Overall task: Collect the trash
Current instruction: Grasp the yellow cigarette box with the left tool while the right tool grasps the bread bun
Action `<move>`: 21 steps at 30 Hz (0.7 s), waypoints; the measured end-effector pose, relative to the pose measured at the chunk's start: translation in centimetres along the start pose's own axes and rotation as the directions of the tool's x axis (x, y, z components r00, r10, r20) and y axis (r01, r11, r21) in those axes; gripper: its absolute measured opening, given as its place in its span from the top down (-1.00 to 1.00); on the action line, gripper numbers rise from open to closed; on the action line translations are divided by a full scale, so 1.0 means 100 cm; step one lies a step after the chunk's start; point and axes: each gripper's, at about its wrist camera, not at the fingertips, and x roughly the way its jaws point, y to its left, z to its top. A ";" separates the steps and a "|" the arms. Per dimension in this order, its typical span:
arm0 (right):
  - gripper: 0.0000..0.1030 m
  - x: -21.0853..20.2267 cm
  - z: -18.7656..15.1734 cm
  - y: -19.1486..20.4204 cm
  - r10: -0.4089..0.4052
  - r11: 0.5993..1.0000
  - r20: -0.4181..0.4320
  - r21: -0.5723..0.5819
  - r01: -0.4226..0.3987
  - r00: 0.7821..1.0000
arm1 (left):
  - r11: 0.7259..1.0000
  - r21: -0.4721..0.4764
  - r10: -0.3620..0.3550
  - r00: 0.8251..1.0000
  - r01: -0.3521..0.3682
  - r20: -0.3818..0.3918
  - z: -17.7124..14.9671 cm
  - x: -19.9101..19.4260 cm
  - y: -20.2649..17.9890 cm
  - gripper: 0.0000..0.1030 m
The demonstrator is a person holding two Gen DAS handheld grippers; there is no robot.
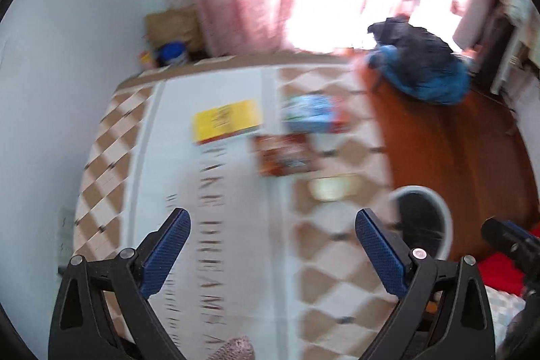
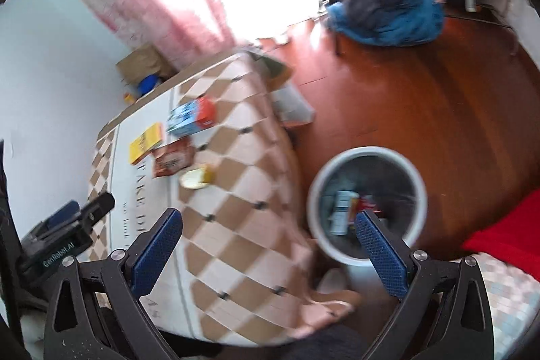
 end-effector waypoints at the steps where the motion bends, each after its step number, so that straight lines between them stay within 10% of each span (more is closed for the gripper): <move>1: -0.97 0.013 0.002 0.008 0.010 1.000 -0.019 0.000 -0.010 1.000 | 1.000 -0.009 0.026 0.999 -0.026 -0.020 -0.001 0.014 0.017 -0.94; 15: 0.20 0.172 0.032 0.079 -0.032 0.999 -0.199 -0.015 0.030 0.979 | 0.951 0.246 0.204 0.978 -0.186 -0.049 0.031 0.123 0.082 -0.94; 18: 0.71 0.177 0.038 0.088 -0.073 0.996 -0.191 -0.070 0.060 0.979 | 0.920 0.363 0.179 0.983 -0.149 -0.050 0.050 0.139 0.073 -0.94; 21: 0.75 0.174 0.051 0.090 -0.086 0.994 -0.184 -0.080 0.072 0.979 | 0.841 0.529 0.153 0.988 -0.111 -0.035 0.065 0.151 0.057 -0.94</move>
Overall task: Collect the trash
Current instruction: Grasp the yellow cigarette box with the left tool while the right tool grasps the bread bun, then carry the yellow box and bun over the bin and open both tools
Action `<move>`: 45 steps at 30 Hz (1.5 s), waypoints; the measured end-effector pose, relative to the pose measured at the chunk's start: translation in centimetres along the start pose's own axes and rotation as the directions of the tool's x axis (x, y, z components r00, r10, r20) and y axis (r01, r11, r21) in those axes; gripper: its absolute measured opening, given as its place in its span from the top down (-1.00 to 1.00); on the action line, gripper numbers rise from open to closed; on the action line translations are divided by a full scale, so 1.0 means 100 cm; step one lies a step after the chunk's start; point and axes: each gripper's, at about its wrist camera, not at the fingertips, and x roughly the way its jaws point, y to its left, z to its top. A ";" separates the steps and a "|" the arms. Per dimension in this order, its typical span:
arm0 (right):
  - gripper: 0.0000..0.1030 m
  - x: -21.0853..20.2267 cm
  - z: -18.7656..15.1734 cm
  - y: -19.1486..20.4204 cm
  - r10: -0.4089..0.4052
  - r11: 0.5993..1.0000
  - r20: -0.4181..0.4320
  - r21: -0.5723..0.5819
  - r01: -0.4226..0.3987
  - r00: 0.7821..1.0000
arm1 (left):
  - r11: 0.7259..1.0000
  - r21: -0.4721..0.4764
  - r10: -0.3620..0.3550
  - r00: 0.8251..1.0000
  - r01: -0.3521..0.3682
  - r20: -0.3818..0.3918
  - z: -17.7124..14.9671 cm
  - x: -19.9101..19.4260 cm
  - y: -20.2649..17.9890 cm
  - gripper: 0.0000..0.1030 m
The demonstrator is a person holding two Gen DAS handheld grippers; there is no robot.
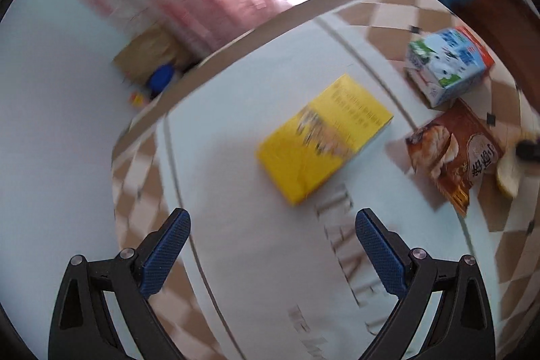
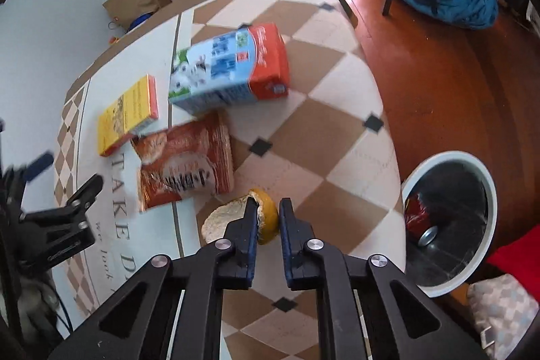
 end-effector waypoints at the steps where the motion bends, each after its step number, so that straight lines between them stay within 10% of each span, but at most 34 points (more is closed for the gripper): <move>1: 0.76 -0.002 0.005 -0.001 -0.006 1.000 0.002 -0.002 0.006 1.000 | 0.998 0.054 -0.011 1.000 0.011 0.013 0.006 0.003 -0.001 -0.94; 13: 0.76 0.017 0.035 -0.005 -0.022 1.000 -0.074 0.004 0.022 0.997 | 0.933 0.264 -0.239 0.969 0.245 -0.055 0.051 0.038 -0.003 -0.90; 18: 0.76 0.018 0.030 -0.008 -0.010 1.000 -0.077 0.009 0.011 0.997 | 0.903 0.242 -0.346 0.935 0.356 -0.084 0.047 0.032 -0.001 -0.32; 31: 0.79 0.000 -0.011 -0.008 0.014 1.000 -0.072 -0.020 -0.016 0.997 | 0.945 -0.093 -0.321 0.945 0.315 -0.066 -0.050 -0.007 -0.004 -0.23; 45: 0.79 -0.023 -0.047 -0.006 0.011 1.000 -0.032 -0.011 -0.011 0.999 | 0.950 -0.195 -0.242 0.969 0.245 0.040 -0.079 -0.045 -0.011 -0.18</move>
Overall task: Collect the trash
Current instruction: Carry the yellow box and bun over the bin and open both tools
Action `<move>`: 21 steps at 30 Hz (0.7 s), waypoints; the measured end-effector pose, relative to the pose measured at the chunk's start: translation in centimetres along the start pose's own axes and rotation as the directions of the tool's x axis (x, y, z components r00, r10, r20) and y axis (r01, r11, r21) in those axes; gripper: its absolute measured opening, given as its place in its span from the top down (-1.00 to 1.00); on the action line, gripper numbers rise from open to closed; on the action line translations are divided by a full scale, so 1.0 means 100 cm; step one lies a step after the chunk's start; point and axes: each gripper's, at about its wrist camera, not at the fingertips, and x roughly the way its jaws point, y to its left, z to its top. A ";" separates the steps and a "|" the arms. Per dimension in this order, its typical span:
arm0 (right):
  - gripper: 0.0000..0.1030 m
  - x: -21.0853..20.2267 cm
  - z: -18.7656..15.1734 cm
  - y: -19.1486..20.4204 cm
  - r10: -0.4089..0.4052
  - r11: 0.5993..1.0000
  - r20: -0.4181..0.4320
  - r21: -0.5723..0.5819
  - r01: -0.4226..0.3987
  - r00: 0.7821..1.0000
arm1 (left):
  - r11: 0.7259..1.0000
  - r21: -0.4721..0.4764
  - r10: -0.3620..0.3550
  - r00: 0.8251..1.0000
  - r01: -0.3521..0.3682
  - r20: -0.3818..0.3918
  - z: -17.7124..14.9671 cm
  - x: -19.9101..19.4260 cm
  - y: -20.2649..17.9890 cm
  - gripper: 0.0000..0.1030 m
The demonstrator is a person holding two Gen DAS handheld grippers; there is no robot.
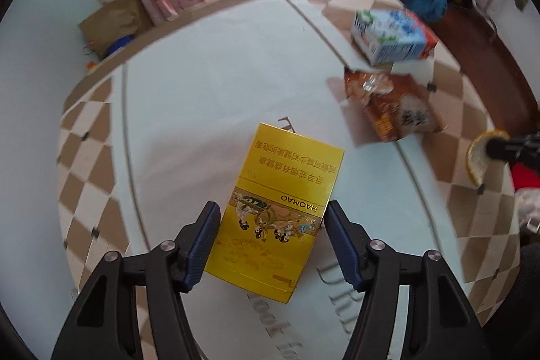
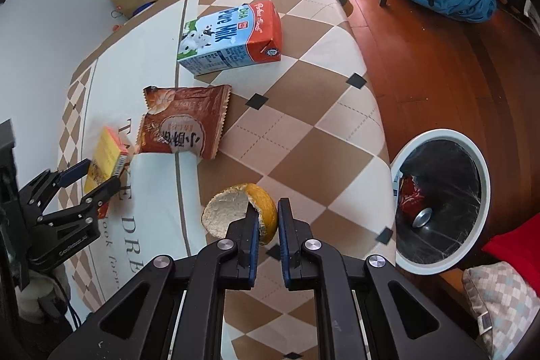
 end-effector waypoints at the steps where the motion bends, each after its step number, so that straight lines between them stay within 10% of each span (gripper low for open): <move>1: 0.79 -0.002 -0.003 0.001 -0.012 1.000 0.008 -0.008 0.012 1.000 | 0.999 -0.011 0.034 0.999 -0.034 0.017 -0.001 -0.005 0.000 -0.18; 8: 0.79 -0.030 -0.035 -0.001 -0.049 0.997 0.072 -0.049 0.052 0.996 | 0.991 -0.095 0.106 0.989 -0.096 0.104 -0.043 -0.067 -0.029 -0.16; 21: 0.79 -0.137 -0.083 -0.101 -0.020 0.998 0.228 0.058 0.007 0.973 | 0.993 -0.100 -0.032 0.977 0.055 0.211 -0.031 -0.124 -0.115 -0.12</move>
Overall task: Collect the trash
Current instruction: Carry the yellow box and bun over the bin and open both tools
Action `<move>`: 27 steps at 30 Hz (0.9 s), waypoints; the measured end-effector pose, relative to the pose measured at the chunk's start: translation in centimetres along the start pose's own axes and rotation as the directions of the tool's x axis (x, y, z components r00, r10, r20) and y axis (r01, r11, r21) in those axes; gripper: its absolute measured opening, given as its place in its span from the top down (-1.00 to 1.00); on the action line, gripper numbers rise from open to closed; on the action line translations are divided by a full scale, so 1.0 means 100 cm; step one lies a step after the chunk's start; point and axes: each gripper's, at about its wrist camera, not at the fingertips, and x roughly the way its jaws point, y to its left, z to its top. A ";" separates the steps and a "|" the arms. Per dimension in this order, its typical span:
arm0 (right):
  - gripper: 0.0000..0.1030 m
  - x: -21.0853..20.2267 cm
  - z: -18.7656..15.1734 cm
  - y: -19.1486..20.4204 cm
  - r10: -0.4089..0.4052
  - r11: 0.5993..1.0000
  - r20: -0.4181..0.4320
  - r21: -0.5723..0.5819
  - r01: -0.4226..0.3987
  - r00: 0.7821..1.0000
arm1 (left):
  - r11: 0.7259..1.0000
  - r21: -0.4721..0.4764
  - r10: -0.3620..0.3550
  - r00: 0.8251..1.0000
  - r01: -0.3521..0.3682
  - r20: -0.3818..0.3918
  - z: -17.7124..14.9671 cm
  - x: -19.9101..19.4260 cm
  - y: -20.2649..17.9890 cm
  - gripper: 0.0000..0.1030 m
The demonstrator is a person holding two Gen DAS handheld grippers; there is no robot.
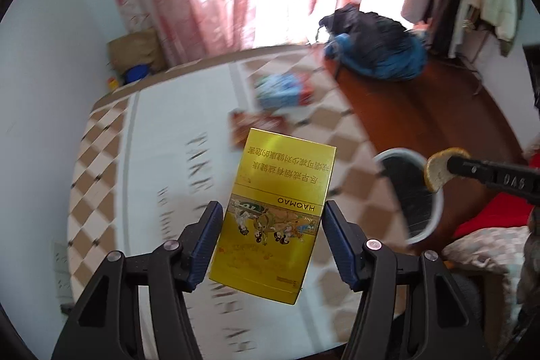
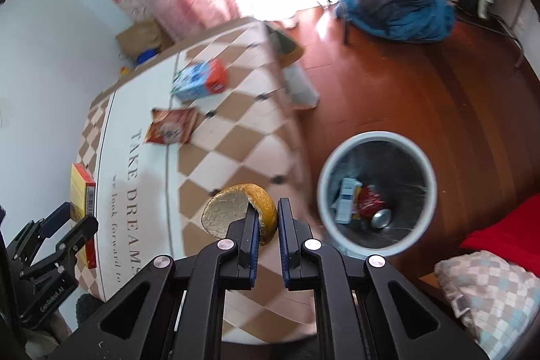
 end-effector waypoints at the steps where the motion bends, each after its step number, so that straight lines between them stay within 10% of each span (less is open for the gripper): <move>1: 0.79 -0.007 0.000 -0.012 -0.005 1.000 0.009 0.014 0.005 1.000 | 1.000 0.012 -0.024 1.000 0.024 0.011 0.007 -0.002 -0.014 -0.12; 15: 0.80 0.009 -0.002 -0.200 -0.119 0.963 -0.048 0.239 0.127 0.992 | 0.930 0.125 -0.335 0.937 0.346 -0.103 0.077 0.078 -0.209 -0.11; 27: 0.79 0.143 0.004 -0.252 -0.102 0.949 -0.202 0.273 0.156 0.974 | 0.959 0.051 -0.250 0.916 0.279 -0.312 0.066 0.214 -0.244 -0.08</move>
